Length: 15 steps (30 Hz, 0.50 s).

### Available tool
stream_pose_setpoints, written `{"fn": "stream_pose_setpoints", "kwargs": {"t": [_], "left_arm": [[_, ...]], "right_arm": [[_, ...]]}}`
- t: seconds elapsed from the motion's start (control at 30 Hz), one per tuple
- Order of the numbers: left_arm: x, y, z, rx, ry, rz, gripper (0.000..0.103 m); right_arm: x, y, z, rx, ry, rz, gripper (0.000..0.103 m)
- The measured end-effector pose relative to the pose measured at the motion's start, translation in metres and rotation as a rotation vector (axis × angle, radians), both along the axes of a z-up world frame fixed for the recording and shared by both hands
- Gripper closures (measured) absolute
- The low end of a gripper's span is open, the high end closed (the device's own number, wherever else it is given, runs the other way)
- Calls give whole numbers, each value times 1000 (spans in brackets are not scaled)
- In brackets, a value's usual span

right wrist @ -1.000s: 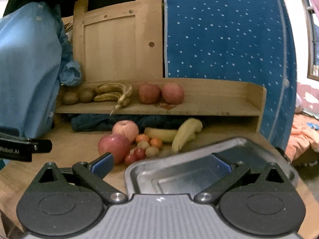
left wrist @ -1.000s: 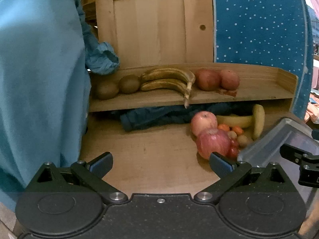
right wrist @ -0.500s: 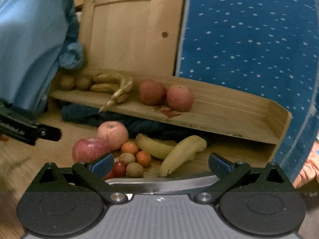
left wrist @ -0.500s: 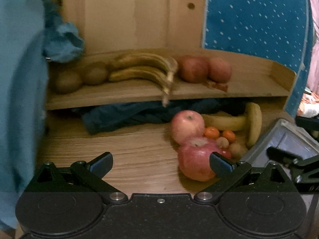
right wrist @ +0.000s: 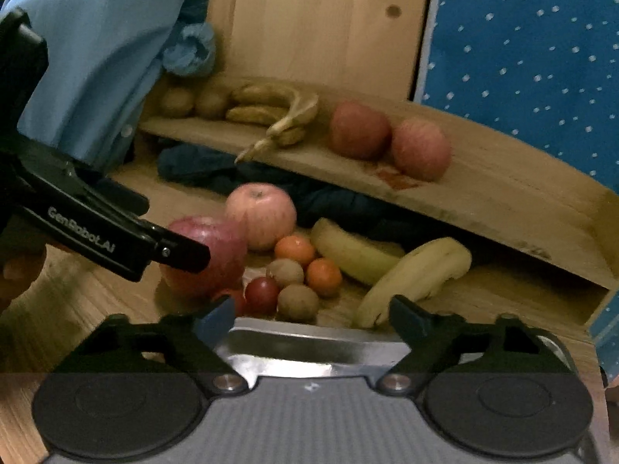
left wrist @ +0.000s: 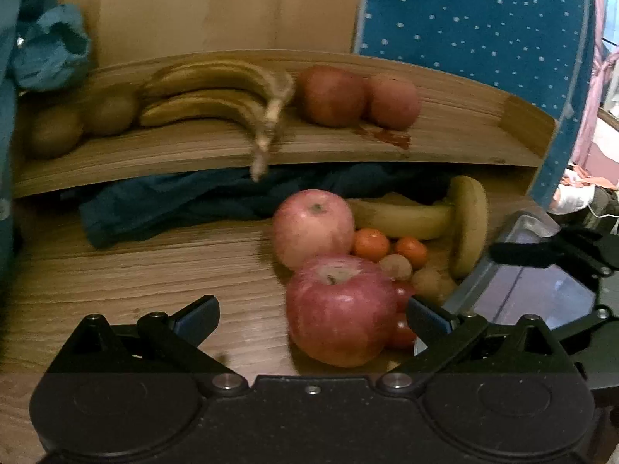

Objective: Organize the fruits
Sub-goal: 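Move left tool toward the large red apple while right tool approaches a brown kiwi, then close left tool on the red apple while right tool closes on the kiwi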

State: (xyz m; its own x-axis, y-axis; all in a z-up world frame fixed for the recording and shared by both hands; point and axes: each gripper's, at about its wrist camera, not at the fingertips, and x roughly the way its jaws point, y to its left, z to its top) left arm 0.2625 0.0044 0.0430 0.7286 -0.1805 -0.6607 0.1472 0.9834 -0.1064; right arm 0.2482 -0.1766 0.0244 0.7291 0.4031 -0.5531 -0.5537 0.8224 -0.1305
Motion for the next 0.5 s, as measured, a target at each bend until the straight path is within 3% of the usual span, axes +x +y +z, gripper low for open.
{"fn": "stream_pose_setpoints", "kwargs": {"t": [0.4, 0.5], "left_arm": [[10, -7, -9, -17, 40, -37, 16], [12, -8, -10, -27, 51, -42, 20]], "right_arm": [[15, 5, -1, 23, 73, 49, 28], [17, 2, 0, 40, 118, 51, 37]]}}
